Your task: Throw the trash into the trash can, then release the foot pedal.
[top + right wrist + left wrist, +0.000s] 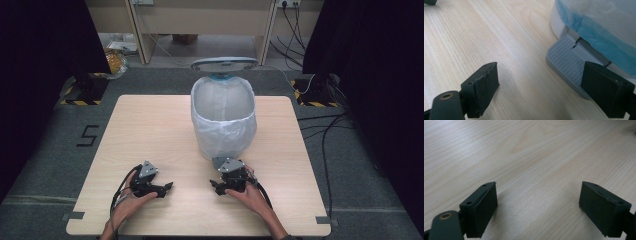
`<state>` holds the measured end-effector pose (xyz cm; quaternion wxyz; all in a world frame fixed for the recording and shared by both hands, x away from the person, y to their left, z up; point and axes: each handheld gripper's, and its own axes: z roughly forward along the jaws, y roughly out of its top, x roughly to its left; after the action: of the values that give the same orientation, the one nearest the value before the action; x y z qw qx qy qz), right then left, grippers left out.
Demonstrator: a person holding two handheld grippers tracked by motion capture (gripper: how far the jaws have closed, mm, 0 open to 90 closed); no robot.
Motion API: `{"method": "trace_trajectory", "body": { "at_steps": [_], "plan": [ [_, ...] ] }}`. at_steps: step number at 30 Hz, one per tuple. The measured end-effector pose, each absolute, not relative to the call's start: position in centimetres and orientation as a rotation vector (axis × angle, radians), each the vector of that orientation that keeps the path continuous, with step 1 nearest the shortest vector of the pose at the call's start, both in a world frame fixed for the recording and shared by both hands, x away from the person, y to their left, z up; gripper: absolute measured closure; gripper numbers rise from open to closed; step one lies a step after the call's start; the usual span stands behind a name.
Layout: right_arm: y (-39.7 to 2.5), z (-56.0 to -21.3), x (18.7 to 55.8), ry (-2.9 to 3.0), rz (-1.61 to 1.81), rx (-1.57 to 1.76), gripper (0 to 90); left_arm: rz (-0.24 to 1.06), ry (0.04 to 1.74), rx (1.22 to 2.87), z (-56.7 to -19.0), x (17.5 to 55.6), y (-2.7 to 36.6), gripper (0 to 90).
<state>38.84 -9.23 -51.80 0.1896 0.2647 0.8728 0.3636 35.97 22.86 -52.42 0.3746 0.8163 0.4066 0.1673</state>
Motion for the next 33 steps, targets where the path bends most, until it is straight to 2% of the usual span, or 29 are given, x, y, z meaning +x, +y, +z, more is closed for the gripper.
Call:
{"method": "trace_trajectory", "body": {
  "at_steps": [33],
  "plan": [
    [-9.32, -51.85, 38.8, 2.451, 1.026, 0.74, 14.4, 0.439, 1.049, 2.086, -52.42, 35.96, 22.85, 14.5]
  ]
}}
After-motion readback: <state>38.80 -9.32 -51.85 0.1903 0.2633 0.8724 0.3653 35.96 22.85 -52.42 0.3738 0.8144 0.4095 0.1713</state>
